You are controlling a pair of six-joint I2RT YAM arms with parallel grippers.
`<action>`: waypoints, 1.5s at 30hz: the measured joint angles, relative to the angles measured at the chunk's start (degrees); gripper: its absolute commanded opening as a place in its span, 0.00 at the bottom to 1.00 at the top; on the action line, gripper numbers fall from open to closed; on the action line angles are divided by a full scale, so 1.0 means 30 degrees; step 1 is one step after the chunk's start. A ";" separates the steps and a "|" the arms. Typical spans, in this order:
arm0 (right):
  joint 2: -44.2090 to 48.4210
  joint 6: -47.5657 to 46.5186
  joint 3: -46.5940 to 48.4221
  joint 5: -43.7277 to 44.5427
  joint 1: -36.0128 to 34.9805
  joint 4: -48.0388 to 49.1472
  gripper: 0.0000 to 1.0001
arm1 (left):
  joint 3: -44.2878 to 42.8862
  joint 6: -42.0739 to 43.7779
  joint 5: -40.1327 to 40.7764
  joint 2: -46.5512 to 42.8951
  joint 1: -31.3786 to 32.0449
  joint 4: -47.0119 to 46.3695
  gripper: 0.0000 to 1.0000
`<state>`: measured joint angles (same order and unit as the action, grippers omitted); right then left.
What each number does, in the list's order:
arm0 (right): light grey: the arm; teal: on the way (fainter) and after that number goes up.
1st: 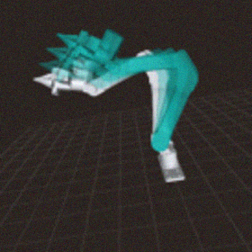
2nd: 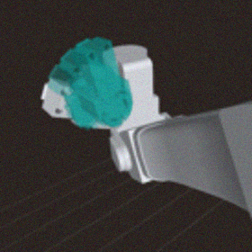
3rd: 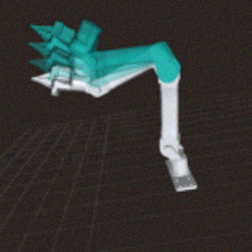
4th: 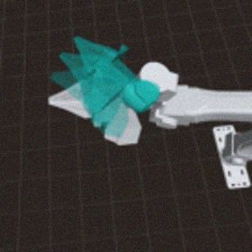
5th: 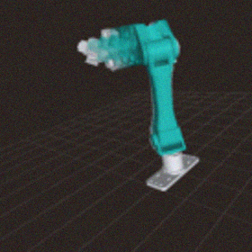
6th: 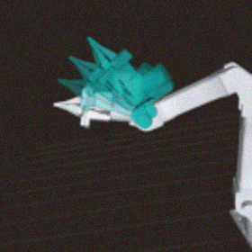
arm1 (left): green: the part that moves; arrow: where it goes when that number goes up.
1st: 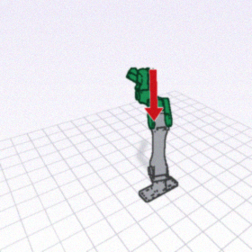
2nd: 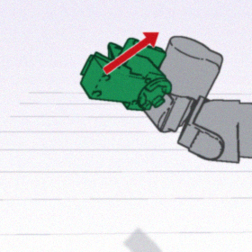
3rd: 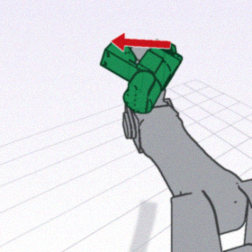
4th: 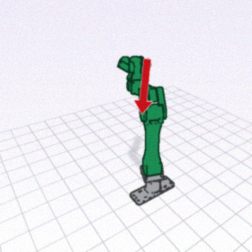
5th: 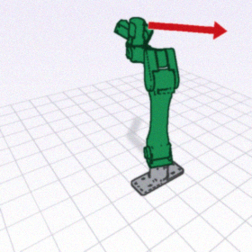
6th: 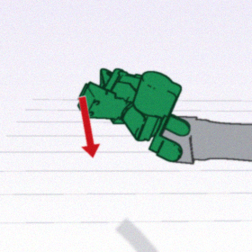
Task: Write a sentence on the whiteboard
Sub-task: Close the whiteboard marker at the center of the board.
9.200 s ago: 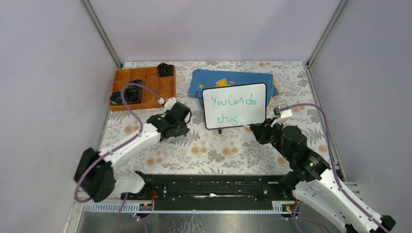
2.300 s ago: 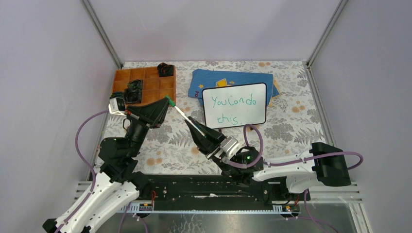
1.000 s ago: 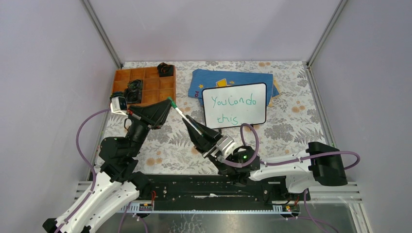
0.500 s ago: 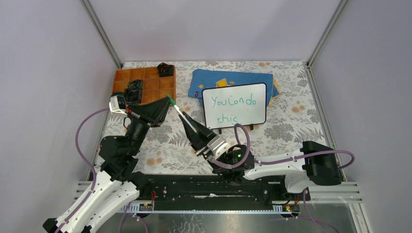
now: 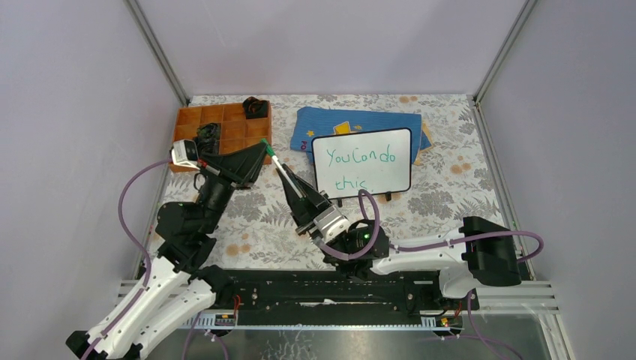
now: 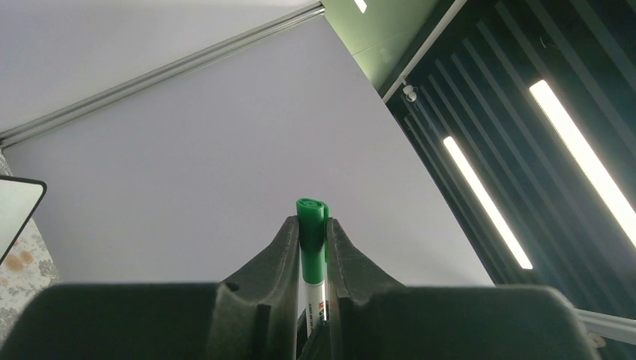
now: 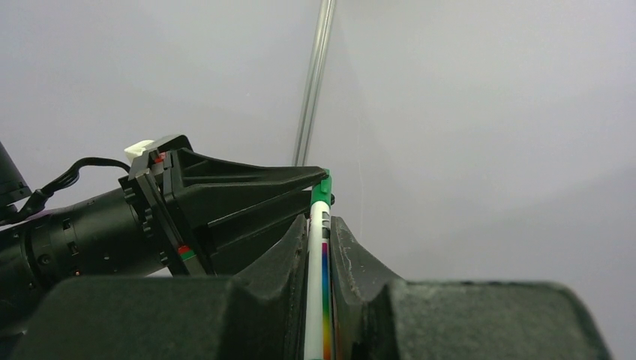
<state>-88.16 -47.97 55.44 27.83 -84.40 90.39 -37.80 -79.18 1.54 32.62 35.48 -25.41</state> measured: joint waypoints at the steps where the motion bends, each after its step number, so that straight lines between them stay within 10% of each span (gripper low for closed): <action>1: 0.0000 0.0000 0.0000 0.0000 0.0066 0.0015 0.00 | -0.0007 -0.0007 -0.0015 0.0102 -0.0015 -0.0109 0.00; 45: 0.2018 1.2524 -0.2084 -0.0510 0.2907 0.0692 0.00 | -0.1974 0.3147 -0.0189 0.2652 0.0823 -0.0597 0.00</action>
<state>-82.11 -10.39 49.19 26.30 -75.68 92.47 -43.72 -69.73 0.97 40.58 37.95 -27.20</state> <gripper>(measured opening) 0.185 0.181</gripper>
